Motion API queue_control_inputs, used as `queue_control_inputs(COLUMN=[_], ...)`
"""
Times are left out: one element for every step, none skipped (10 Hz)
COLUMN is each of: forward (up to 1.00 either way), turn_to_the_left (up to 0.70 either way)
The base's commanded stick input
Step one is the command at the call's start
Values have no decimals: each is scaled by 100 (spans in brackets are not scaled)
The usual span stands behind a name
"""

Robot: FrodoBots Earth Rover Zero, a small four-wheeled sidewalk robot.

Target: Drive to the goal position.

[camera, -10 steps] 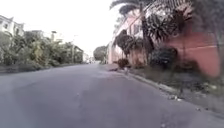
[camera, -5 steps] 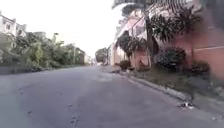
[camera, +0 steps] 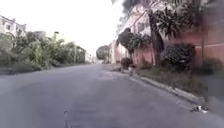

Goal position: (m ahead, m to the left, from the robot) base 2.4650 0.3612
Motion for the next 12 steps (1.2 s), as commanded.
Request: queue_control_inputs(forward=[100,100,100,100,100,100,100,100,100,100,100,100], turn_to_the_left=[0,0,0,0,0,0,0,0,0,0,3,10])
